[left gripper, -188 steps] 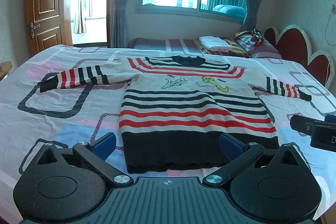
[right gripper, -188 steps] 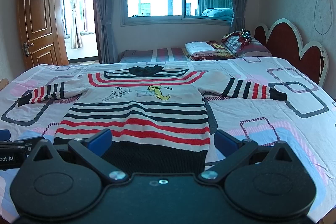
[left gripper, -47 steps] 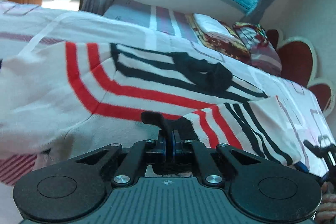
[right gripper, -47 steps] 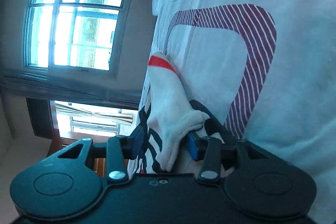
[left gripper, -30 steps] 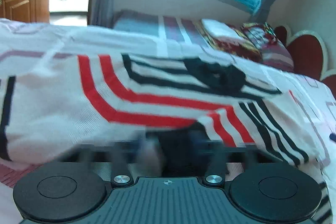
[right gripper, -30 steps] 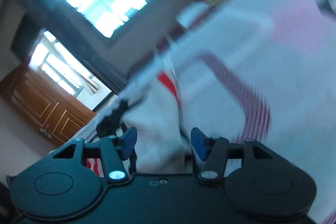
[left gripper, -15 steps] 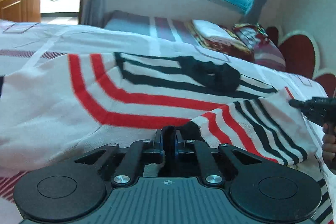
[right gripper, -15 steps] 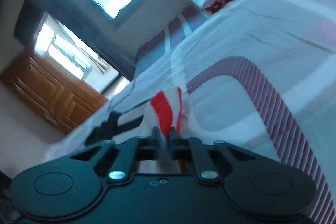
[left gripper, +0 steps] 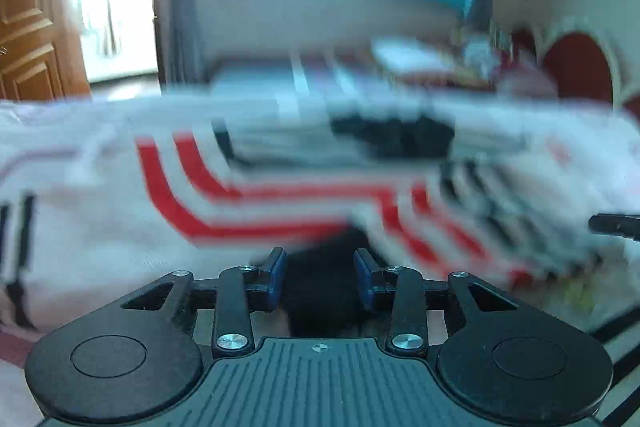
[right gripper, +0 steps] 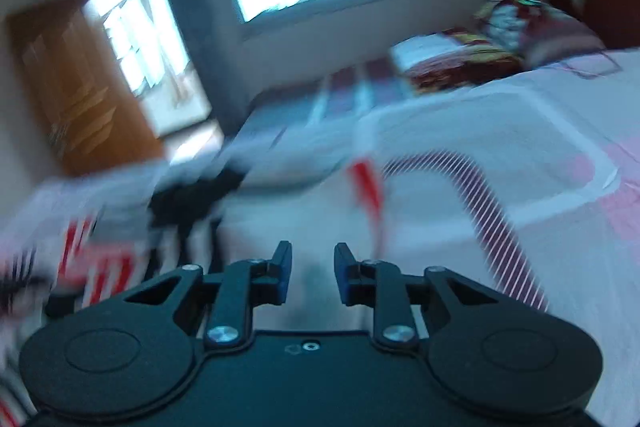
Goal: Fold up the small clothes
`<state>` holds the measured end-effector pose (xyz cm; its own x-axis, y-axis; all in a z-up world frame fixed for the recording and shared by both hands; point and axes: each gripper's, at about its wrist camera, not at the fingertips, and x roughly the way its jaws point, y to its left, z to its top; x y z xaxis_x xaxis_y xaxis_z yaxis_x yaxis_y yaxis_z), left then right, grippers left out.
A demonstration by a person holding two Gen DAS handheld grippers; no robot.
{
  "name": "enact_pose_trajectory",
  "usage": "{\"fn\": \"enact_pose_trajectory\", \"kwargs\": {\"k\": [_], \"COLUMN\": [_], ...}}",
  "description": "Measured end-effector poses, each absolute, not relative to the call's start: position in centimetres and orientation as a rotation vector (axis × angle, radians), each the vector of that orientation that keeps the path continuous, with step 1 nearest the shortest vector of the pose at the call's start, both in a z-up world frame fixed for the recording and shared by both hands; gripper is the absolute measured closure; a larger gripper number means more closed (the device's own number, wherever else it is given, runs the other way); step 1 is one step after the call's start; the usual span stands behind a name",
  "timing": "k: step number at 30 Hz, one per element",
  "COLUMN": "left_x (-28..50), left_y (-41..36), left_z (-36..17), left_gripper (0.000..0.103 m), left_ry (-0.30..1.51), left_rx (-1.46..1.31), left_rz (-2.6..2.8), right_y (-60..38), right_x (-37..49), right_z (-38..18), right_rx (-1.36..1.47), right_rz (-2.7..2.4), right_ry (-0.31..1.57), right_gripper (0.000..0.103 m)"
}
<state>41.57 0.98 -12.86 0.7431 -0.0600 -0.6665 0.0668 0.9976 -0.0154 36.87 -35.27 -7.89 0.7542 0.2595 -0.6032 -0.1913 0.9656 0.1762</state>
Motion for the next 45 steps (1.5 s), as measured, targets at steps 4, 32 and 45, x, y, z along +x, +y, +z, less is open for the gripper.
{"fn": "enact_pose_trajectory", "kwargs": {"k": [4,32,45], "left_x": [39.4,28.9,31.9], "left_y": [1.1,38.3,38.7], "left_z": [-11.4,-16.1,-16.4], "left_gripper": [0.063,0.022,0.038], "left_ry": [0.66,0.371,0.371], "left_rx": [0.032,-0.993,-0.936], "left_rz": [-0.026,0.455,0.473], "right_y": [-32.5,-28.4,-28.8], "right_x": [35.0,31.9,32.6], "right_z": [-8.2,-3.6,-3.8], "right_rx": [-0.05,0.17,0.193], "right_rz": [0.166,0.214,0.181], "right_ry": [0.654,0.623,0.643], "right_gripper": [0.078,0.065,0.064]}}
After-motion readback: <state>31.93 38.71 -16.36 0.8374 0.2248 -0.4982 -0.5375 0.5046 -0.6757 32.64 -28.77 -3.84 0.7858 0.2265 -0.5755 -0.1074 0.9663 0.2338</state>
